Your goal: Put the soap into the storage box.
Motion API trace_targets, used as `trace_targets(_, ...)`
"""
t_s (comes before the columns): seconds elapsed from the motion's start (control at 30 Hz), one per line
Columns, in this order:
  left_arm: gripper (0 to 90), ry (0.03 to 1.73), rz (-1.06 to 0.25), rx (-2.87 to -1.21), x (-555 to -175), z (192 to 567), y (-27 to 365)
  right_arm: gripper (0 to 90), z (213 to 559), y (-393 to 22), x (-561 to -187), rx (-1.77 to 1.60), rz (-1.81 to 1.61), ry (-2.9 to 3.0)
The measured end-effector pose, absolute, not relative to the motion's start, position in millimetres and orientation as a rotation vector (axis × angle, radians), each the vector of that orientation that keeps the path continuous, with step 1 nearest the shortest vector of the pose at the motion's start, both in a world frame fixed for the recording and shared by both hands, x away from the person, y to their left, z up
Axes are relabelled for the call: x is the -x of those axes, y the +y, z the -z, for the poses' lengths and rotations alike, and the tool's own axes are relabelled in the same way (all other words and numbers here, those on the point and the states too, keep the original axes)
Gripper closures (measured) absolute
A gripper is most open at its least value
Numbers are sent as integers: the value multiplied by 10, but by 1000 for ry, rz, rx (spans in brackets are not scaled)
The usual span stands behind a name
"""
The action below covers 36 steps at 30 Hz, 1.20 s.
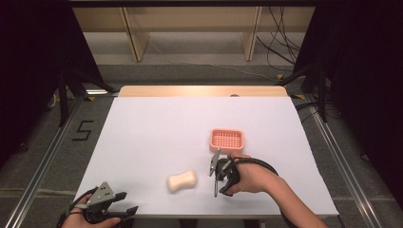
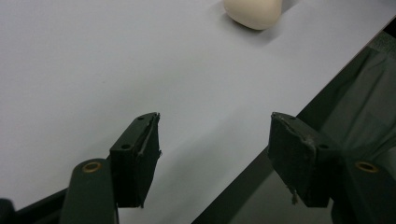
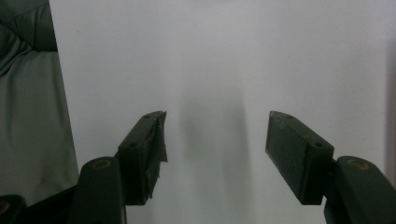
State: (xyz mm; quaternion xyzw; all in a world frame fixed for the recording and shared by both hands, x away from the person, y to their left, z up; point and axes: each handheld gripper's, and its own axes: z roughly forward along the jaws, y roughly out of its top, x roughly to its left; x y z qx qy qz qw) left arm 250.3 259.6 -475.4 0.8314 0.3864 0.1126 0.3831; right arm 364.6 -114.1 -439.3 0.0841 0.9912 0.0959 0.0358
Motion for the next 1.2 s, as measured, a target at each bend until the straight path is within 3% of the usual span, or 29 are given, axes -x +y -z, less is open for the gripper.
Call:
trace_targets(0.4,335,969,-296,-2120,-2512,4757,2603,367,4430,-940,-3777,-18,-327,3029)
trace_targets(0.6,335,974,-298,-2122,-2513,4757,2598,366,4390,-840,-3759,-136,-279,3045)
trace_targets(0.77,335,947,-325,-2155,-2539,4756,2622,365,4387,-745,-3854,0,-355,3017)
trace_targets(0.8,335,992,-284,-2112,-2511,4766,2594,364,4385,-727,-3824,-88,-352,3028)
trace_targets(1.2,333,938,-319,-2159,-2539,4756,2625,355,4363,-549,-3888,-10,-355,3020)
